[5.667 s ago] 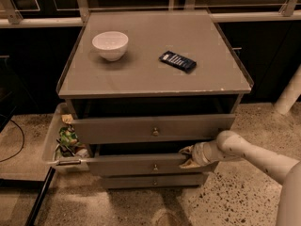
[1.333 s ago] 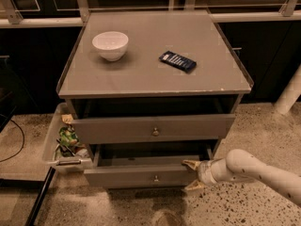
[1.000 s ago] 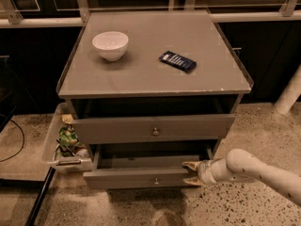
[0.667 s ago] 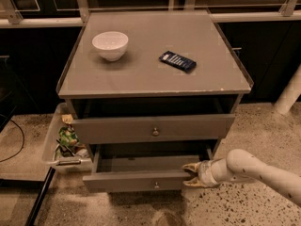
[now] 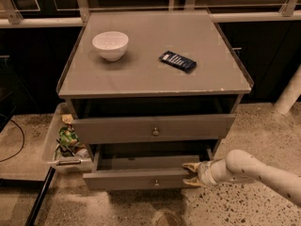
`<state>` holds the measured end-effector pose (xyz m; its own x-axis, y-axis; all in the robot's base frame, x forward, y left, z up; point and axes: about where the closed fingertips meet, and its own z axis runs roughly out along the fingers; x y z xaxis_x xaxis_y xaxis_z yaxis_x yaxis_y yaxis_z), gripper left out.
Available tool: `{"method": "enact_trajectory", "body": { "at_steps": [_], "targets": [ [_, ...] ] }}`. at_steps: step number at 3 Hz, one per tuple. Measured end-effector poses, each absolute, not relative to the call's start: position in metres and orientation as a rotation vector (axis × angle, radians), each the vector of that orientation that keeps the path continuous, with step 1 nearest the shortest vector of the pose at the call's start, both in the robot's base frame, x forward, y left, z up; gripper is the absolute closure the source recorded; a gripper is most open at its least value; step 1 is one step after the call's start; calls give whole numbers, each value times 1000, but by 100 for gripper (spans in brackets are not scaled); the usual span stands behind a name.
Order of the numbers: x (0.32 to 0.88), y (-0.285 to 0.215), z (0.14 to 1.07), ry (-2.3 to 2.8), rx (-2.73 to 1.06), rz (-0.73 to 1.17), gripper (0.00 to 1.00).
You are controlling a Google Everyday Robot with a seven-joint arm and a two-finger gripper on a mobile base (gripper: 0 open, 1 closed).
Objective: Open middle drawer
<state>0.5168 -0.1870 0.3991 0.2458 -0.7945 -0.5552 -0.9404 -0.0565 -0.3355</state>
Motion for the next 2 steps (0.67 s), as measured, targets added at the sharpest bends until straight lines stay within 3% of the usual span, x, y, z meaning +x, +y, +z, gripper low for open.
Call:
{"method": "enact_trajectory", "body": {
  "at_steps": [2],
  "targets": [
    [521,-185,396,1584,-1882,327,35]
  ]
}}
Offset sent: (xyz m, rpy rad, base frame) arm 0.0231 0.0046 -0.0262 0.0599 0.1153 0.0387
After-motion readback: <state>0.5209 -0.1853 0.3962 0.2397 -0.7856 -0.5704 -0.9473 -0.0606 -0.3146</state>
